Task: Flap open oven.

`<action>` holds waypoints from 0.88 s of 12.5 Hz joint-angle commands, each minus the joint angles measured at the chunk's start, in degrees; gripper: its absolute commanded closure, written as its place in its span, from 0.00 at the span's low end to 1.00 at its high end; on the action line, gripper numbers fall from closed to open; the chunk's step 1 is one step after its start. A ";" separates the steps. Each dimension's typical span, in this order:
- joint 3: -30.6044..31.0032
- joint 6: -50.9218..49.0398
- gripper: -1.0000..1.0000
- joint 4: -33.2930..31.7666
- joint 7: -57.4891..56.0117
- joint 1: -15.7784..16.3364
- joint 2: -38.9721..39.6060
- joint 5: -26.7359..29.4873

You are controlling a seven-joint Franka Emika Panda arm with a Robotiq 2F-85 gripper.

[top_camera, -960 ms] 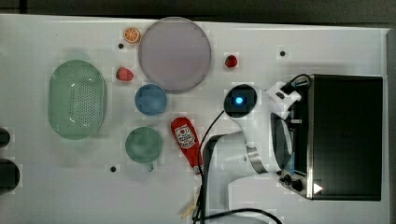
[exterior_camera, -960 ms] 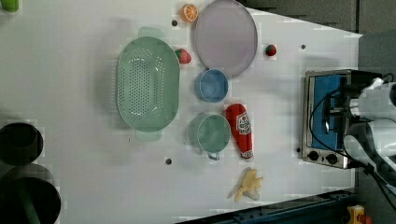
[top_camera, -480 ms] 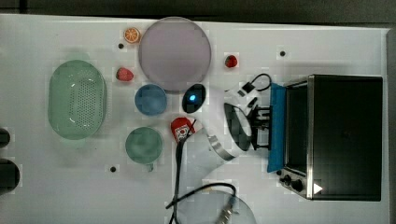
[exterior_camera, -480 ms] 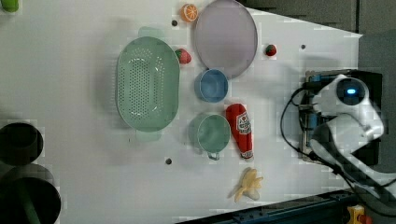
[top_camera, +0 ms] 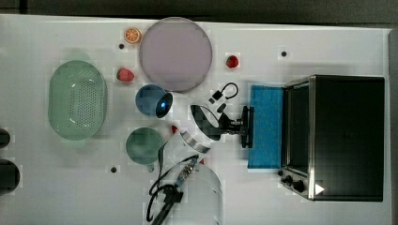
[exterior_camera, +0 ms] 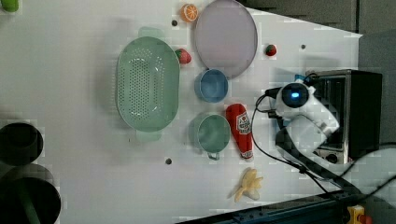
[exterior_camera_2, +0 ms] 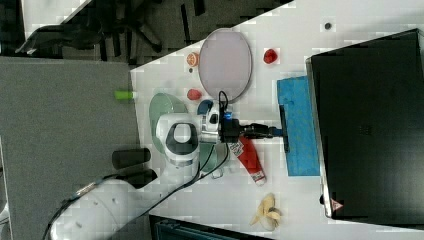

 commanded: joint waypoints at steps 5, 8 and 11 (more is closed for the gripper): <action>-0.81 3.38 0.82 2.22 8.15 0.13 -4.10 7.34; -0.76 6.66 0.82 2.15 7.52 -0.20 -9.58 22.22; -0.88 6.45 0.82 2.35 7.52 -0.67 -17.03 41.77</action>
